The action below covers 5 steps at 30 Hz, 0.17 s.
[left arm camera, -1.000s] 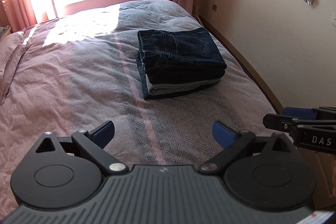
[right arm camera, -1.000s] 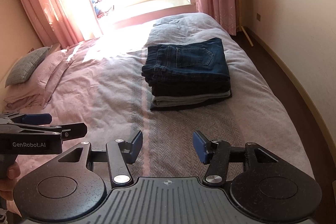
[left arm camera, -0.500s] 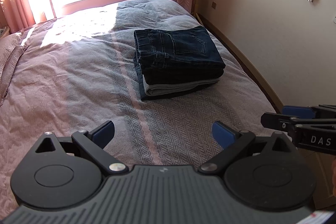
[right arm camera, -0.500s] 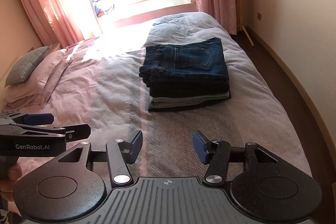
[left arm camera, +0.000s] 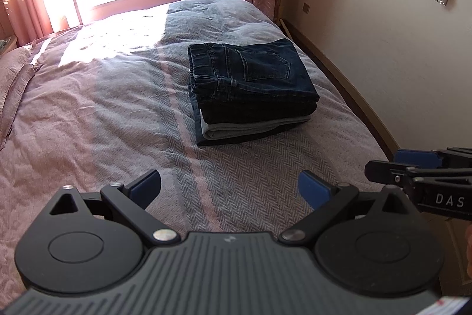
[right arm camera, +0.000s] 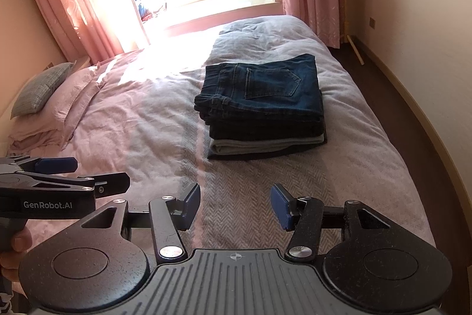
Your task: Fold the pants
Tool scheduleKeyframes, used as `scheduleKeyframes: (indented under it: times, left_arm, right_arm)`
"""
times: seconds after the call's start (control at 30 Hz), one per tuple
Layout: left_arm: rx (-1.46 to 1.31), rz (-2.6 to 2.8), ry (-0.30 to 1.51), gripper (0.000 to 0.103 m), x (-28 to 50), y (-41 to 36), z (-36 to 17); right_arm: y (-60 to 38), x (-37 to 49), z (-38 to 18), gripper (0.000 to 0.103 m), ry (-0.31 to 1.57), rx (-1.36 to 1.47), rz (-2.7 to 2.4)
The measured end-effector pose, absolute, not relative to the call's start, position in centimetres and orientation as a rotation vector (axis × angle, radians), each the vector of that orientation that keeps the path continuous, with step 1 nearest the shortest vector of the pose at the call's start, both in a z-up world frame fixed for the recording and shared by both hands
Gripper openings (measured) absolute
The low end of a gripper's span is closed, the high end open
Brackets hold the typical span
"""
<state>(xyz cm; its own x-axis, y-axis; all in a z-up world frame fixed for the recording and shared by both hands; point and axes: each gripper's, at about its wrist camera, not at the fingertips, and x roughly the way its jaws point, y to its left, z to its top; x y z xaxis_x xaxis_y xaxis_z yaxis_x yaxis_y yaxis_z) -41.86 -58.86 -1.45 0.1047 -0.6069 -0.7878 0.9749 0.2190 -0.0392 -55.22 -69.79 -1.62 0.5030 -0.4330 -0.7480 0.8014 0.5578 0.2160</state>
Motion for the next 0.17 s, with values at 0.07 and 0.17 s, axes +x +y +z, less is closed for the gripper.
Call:
scheduleKeyframes:
  times: [0.07, 0.17]
  left_arm:
    - [0.580, -1.261, 0.787, 0.098, -42.04, -59.16, -1.49]
    - [0.579, -1.254, 0.790, 0.098, -42.32, -59.57, -1.59]
  right_arm:
    - [-70.20, -55.35, -1.71, 0.050, 0.699, 0.601, -0.795]
    - [-70.59, -55.46, -1.81, 0.050, 0.702, 0.599, -0.790]
